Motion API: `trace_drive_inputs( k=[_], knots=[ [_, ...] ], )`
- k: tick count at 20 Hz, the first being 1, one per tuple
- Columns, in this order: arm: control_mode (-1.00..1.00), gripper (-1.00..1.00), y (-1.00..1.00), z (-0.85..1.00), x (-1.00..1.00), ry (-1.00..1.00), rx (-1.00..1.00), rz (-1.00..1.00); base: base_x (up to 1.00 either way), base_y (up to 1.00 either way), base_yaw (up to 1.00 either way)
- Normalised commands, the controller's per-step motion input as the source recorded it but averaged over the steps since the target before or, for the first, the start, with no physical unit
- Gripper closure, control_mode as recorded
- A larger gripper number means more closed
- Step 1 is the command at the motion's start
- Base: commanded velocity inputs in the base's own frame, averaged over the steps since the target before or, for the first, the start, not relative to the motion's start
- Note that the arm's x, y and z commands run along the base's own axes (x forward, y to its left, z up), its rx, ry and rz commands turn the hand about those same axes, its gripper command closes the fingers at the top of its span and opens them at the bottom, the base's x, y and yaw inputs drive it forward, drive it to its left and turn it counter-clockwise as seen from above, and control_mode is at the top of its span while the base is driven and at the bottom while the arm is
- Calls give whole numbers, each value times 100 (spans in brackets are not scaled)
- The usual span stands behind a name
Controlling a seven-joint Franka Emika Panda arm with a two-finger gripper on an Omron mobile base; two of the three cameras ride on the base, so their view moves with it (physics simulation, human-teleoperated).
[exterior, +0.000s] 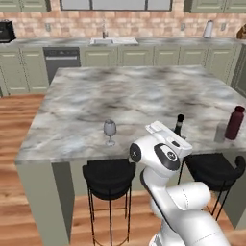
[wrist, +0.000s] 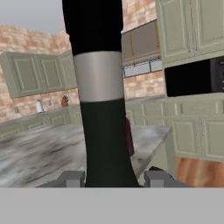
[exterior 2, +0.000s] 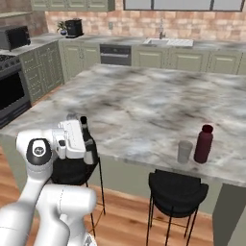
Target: There is a wine glass and glass cup on the dining counter. Place the wine bottle next to the wine glass and the juice bottle next to the glass cup.
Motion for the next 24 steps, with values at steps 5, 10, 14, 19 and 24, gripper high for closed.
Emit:
trace_drive_inputs(
  k=[5, 10, 14, 19, 24],
  knots=[
    [100, 100, 0, 0, 0, 0, 0, 0, 44, -20, 18],
    [100, 100, 0, 0, 0, 0, 0, 0, 42, -22, 17],
    [100, 100, 0, 0, 0, 0, 0, 0, 8, -6, 1],
    [100, 100, 0, 0, 0, 0, 0, 0, 0, 0, 0],
    [100, 100, 0, 0, 0, 0, 0, 0, 0, 0, 0]
  ],
)
